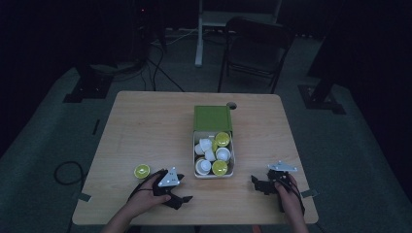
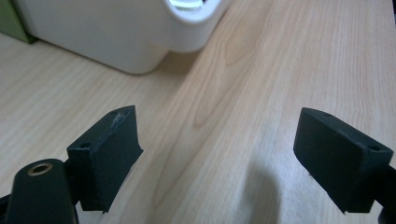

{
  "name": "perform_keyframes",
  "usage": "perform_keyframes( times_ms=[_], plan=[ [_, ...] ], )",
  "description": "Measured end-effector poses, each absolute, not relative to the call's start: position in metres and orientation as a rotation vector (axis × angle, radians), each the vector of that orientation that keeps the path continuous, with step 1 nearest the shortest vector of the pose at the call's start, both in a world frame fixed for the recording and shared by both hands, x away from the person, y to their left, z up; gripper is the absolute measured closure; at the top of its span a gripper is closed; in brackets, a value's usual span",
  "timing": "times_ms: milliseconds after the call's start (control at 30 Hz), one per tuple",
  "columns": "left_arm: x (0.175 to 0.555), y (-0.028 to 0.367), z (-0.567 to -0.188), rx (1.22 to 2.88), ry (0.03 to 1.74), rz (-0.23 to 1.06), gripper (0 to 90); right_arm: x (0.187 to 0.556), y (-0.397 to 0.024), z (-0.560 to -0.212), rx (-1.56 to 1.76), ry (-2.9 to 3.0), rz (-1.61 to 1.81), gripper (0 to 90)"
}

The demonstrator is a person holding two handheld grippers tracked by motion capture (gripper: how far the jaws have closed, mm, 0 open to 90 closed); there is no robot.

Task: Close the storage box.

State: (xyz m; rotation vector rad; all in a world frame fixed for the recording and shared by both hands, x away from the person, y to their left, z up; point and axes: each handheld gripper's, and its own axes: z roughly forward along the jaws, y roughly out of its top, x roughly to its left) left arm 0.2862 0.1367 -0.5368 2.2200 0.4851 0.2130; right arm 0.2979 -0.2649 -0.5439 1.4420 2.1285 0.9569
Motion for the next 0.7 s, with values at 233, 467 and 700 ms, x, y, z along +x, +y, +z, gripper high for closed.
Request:
perform_keyframes(
  times_ms=[233, 467, 700],
  plan=[
    [0.289, 0.134, -0.532, 2.199, 0.491, 0.232, 14.8, 0.293, -0.252, -0.534, 1.314, 2.200, 1.025, 11.9],
    [0.291, 0.133, -0.527, 2.176, 0.505, 0.240, 14.8, 0.290, -0.243, -0.525, 1.254, 2.233, 1.108, 11.9],
    [0.295, 0.132, -0.519, 2.115, 0.530, 0.260, 14.8, 0.289, -0.234, -0.516, 1.250, 2.215, 1.241, 11.9]
  ],
)
